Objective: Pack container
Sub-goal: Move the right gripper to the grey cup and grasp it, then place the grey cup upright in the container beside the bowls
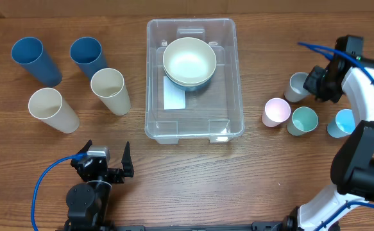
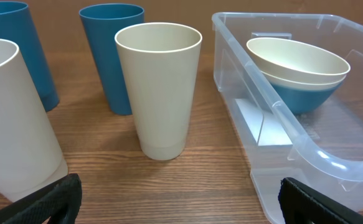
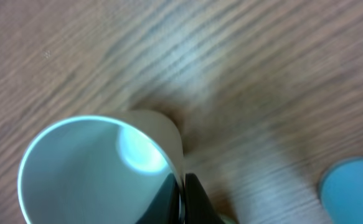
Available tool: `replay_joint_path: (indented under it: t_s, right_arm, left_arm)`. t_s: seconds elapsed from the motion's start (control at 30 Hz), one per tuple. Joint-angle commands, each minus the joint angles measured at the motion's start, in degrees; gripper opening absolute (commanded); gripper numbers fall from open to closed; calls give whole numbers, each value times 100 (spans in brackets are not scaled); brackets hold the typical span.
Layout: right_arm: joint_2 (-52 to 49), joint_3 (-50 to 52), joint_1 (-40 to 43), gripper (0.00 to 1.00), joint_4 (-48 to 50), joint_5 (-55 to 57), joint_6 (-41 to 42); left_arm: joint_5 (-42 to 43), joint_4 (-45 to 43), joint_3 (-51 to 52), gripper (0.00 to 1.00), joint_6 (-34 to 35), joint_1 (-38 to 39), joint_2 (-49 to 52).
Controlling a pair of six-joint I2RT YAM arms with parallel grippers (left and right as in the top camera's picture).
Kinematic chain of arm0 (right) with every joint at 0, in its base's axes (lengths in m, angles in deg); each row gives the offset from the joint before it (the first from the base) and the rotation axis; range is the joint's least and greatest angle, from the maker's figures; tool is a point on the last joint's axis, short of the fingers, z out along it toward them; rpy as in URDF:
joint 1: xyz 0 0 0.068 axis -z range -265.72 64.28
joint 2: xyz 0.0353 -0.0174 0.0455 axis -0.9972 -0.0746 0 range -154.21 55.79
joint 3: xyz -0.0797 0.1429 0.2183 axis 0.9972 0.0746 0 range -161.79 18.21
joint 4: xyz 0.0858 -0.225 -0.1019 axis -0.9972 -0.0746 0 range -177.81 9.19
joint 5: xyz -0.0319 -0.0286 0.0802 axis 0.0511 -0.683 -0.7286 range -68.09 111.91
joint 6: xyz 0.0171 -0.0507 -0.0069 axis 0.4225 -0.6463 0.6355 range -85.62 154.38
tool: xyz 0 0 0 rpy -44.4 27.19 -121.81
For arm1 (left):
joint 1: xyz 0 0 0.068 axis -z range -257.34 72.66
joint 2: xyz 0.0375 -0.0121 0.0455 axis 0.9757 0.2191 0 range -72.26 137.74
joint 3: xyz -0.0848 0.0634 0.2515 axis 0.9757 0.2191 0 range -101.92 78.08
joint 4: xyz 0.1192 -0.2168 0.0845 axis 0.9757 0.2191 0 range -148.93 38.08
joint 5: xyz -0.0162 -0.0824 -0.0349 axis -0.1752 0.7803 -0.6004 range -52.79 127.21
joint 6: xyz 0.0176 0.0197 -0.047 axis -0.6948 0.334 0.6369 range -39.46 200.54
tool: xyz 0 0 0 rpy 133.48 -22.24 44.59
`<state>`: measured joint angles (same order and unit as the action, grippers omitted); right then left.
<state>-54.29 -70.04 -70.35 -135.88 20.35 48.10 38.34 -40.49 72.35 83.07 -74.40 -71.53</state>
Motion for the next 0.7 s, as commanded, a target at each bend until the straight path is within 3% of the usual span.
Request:
replay_joint_path:
  t_s: [0.0, 0.13, 0.23, 0.43, 0.67]
  right_arm:
    - [46, -1488, -63, 4, -647, -138, 20]
    - [46, -3685, -640, 4, -2269, -588, -83]
    - [74, -4166, -1530, 4, -2942, -774, -341]
    - [66, -3943, -3355, 4, -3392, -444, -520]
    - [44, -2170, -3797, 4, -2277, -323, -367]
  left_arm:
    - [81, -22, 20, 100, -109, -35, -48]
    - [81, -22, 20, 100, -109, -35, -46]
    - [81, -22, 20, 100, -109, -35, -48]
    - [81, -22, 20, 100, -109, -35, -48]
    - [81, -22, 20, 100, -109, -35, -48]
